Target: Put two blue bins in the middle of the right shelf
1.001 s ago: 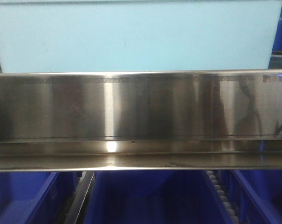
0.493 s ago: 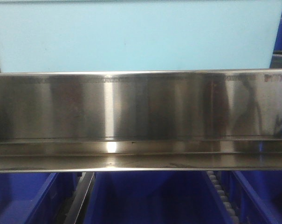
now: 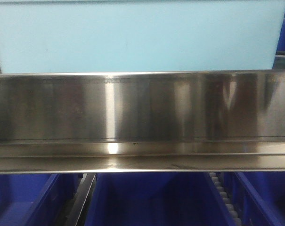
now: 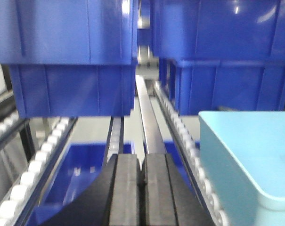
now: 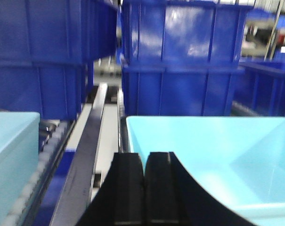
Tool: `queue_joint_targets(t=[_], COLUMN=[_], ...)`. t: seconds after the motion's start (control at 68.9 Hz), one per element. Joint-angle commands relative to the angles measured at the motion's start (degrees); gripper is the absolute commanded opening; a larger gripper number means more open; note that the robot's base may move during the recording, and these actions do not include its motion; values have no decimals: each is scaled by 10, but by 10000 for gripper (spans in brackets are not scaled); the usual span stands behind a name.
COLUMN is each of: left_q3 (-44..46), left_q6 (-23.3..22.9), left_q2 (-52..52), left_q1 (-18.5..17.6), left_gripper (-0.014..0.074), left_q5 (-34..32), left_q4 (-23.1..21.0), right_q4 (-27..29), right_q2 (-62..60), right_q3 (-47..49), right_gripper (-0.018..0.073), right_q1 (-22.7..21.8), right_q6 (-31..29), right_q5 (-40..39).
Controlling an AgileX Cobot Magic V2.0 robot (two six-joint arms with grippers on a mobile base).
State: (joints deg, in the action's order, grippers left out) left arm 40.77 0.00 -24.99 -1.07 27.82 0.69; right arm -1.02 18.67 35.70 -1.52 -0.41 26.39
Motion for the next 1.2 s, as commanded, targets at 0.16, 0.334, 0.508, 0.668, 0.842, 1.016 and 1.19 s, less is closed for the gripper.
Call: queue_joint_targets(t=[0.16, 0.334, 0.508, 0.668, 0.842, 1.016, 1.19], left_q3=[172, 200, 200, 200, 266, 377, 450], left_q6=[0, 0, 0, 0, 0, -7, -169], left_q2=[-171, -231, -278, -311, -359, -421, -494], left_q1=[-2, -2, -2, -2, -27, -99, -181], left_gripper=[-111, -111, -111, -111, -111, -111, -111], left_q5=[128, 104, 45, 17, 102, 193, 248], left_q4=[2, 1, 1, -10, -24, 7, 162], right_q4=[-3, 0, 1, 40, 52, 52, 1], right_q2=[182, 245, 280, 310, 347, 404, 476], right_q3=[126, 151, 151, 152, 201, 287, 352], right_gripper=[-165, -165, -165, -165, -164, -163, -159], right_q1=[0, 0, 0, 0, 35, 104, 153], right_q6=[-2, -2, -2, -2, -2, 36, 137], right_q5=[52, 10, -40, -88, 34, 160, 212])
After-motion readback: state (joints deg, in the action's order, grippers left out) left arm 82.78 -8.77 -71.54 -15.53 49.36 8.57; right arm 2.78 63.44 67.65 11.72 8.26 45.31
